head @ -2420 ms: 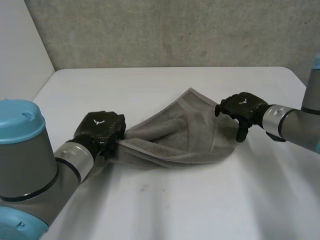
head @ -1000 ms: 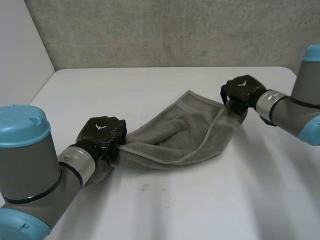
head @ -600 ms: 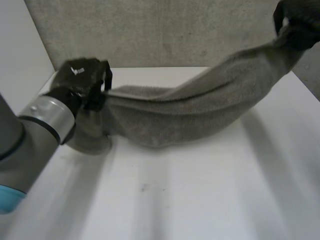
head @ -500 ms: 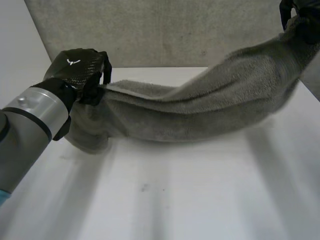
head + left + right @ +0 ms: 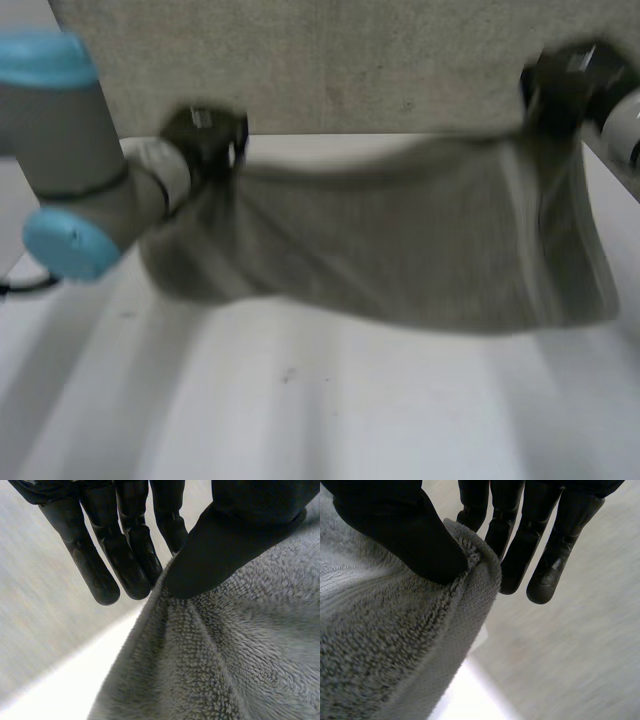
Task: Fold the towel.
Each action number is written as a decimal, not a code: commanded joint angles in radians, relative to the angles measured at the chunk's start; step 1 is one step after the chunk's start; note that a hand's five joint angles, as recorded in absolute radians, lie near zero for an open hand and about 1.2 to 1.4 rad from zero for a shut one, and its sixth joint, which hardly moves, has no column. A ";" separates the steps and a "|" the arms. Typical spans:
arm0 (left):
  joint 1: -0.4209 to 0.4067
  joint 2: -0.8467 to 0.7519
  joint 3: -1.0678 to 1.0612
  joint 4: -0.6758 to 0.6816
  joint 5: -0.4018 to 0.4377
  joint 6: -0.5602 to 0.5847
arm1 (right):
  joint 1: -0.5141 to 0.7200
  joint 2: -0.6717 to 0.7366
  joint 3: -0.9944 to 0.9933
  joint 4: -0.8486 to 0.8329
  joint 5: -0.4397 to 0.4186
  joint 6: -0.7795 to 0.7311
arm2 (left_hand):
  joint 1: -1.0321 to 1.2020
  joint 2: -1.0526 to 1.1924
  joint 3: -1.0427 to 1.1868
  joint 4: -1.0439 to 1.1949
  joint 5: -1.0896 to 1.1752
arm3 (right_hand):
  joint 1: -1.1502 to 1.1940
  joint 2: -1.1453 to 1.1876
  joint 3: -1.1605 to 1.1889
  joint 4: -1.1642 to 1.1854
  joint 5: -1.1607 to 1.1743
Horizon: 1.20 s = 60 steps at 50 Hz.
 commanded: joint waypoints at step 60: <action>0.062 0.193 -0.813 0.278 -0.018 -0.026 | -0.151 -0.105 0.689 -0.137 -0.121 -0.079 | -0.713 -0.754 -0.752 -0.753 -0.731 | 0.012 0.182 0.183 0.180 0.191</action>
